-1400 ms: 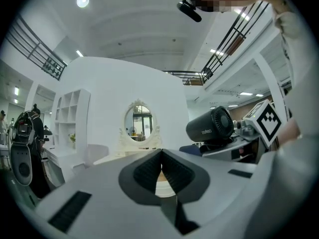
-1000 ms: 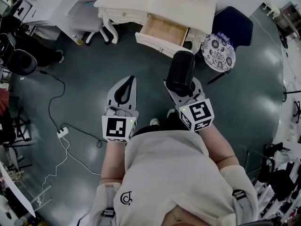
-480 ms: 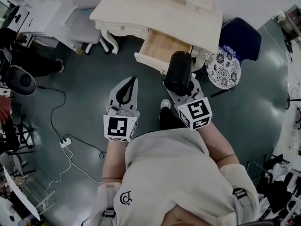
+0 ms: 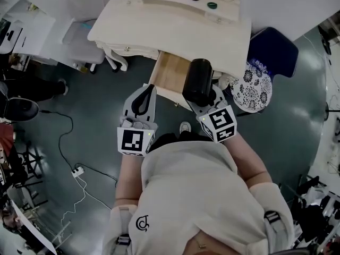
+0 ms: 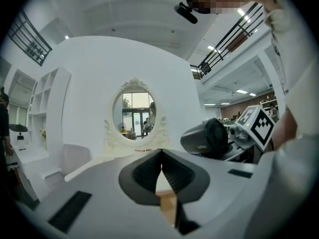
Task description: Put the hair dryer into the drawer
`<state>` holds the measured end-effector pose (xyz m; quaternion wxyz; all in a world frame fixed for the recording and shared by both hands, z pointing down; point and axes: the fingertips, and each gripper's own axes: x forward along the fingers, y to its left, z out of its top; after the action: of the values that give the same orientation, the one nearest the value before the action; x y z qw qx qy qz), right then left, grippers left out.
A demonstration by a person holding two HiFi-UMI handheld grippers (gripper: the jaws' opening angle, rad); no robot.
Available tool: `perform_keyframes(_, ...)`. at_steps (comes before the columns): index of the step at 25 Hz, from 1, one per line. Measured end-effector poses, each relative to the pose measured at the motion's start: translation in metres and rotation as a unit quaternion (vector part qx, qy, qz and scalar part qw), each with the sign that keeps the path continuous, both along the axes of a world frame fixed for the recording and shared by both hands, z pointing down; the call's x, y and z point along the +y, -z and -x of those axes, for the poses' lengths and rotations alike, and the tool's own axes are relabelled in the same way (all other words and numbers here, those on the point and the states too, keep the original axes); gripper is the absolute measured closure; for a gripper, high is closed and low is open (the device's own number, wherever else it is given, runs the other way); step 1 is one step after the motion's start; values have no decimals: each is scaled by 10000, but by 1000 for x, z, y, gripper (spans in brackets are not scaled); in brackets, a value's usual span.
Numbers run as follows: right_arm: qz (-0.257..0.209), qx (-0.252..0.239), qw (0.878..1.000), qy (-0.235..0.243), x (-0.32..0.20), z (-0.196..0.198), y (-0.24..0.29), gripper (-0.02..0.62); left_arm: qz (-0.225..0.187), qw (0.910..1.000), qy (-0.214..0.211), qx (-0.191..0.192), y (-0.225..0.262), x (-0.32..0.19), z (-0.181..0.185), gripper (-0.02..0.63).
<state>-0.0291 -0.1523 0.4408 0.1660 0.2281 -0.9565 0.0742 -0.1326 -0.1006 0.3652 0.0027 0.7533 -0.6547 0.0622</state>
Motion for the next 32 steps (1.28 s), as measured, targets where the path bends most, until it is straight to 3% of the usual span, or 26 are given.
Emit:
perform_keyframes(9, 400, 485, 9978, 221, -28, 33, -47, 355, 20, 9957, -923, 63, -25, -60, 7, 592)
perform_keyframes(19, 978, 1357, 9839, 633, -51, 72, -141, 356, 435, 9829, -1741, 413, -66, -102, 58, 592)
perform_keyframes(23, 1236, 1913, 9701, 835, -53, 89, -192, 356, 479, 9785, -1938, 510, -80, -114, 75, 592)
perform_keyframes(27, 1374, 2662, 9476, 1108, -46, 96, -240, 356, 679, 9753, -2044, 495, -96, -114, 84, 592)
perform_keyframes(32, 1669, 3207, 9222, 1373, -51, 103, -290, 354, 887, 9728, -2083, 499, -118, -117, 94, 592)
